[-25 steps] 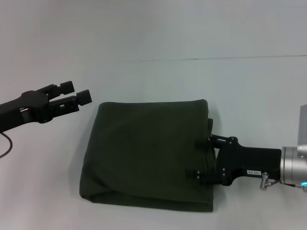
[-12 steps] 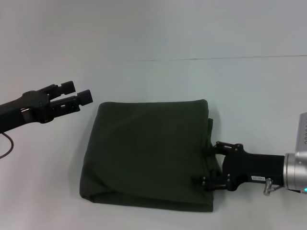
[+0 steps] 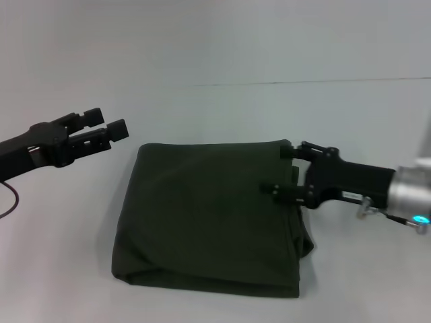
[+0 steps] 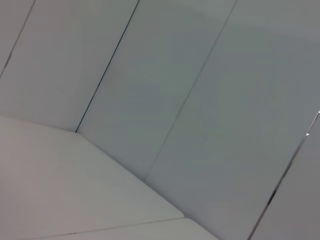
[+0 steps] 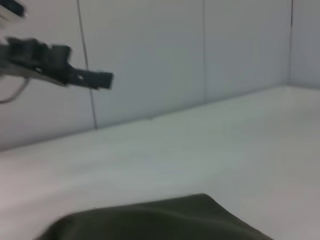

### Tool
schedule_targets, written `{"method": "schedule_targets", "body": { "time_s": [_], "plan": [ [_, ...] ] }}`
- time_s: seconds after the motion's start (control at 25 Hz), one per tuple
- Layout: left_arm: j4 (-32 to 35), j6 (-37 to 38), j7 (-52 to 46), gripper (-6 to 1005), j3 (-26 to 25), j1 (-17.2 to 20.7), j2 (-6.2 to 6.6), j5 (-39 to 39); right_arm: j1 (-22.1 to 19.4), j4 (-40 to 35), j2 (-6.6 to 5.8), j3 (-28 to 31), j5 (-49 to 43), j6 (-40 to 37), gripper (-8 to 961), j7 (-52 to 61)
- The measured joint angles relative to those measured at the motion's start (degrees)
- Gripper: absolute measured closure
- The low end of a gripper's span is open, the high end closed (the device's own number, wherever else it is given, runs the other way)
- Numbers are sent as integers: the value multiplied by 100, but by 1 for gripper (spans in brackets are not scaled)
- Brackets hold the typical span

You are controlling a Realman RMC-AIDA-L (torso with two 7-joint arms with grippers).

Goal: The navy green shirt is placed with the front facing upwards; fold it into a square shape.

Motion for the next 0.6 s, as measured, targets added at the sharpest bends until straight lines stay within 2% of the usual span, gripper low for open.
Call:
{"method": "schedule_targets", "body": {
  "time_s": [0.24, 0.44, 0.6],
  "plan": [
    [-6, -4, 11, 50, 6, -7, 0, -39, 508, 671, 15, -383, -8, 1257, 46, 103],
    [-133, -31, 268, 50, -50, 25, 1, -82, 478, 756, -6, -459, 8, 1655, 46, 319],
    [-272, -36, 606, 50, -44, 41, 3, -159, 442, 702, -19, -431, 31, 1652, 45, 434]
  ]
}}
